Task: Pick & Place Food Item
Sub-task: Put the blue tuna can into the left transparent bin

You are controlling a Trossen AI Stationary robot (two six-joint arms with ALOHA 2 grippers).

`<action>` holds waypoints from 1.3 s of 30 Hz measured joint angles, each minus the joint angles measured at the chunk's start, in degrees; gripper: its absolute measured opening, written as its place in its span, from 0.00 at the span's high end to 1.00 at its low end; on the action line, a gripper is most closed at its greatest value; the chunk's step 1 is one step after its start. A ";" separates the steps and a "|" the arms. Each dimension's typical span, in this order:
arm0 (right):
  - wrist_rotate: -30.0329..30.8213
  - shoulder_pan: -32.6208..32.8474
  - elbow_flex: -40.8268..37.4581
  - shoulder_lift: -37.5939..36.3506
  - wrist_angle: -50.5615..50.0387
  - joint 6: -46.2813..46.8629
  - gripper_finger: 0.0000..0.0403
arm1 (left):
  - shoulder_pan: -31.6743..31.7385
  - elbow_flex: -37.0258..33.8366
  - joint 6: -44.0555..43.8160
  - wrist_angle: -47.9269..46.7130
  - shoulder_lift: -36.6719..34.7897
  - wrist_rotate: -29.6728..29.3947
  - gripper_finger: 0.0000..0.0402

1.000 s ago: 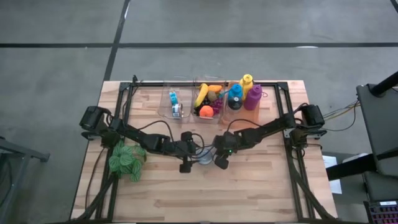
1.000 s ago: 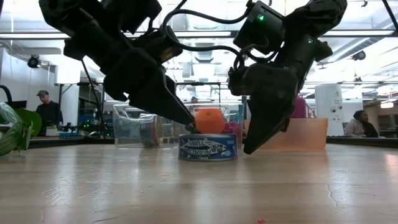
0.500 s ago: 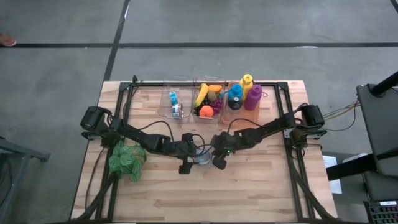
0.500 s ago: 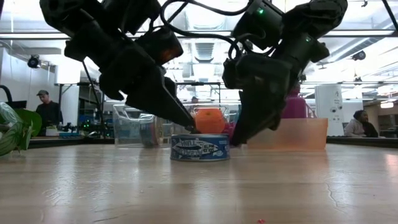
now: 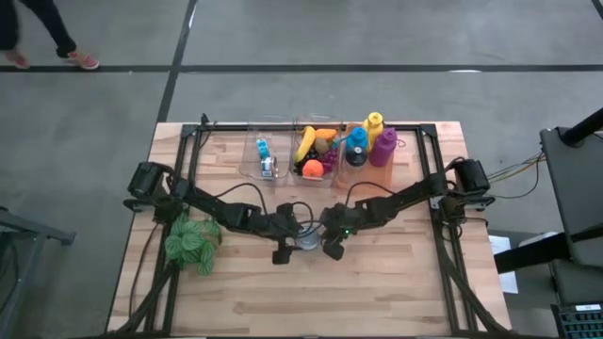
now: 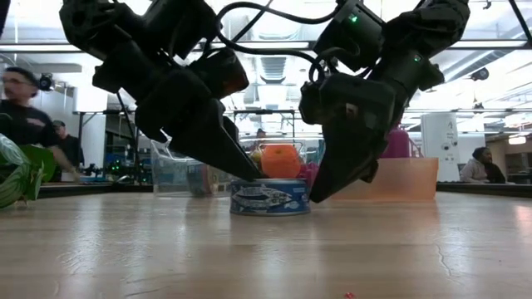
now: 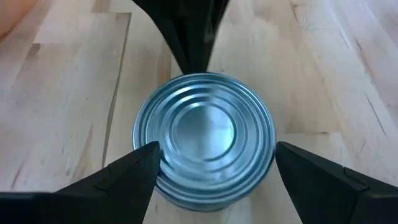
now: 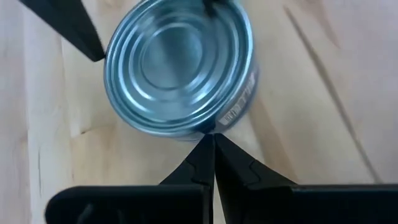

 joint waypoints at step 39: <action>0.88 0.14 0.14 -4.65 4.13 -5.44 0.98 | 0.04 -0.24 3.96 -4.14 -6.17 -4.87 0.20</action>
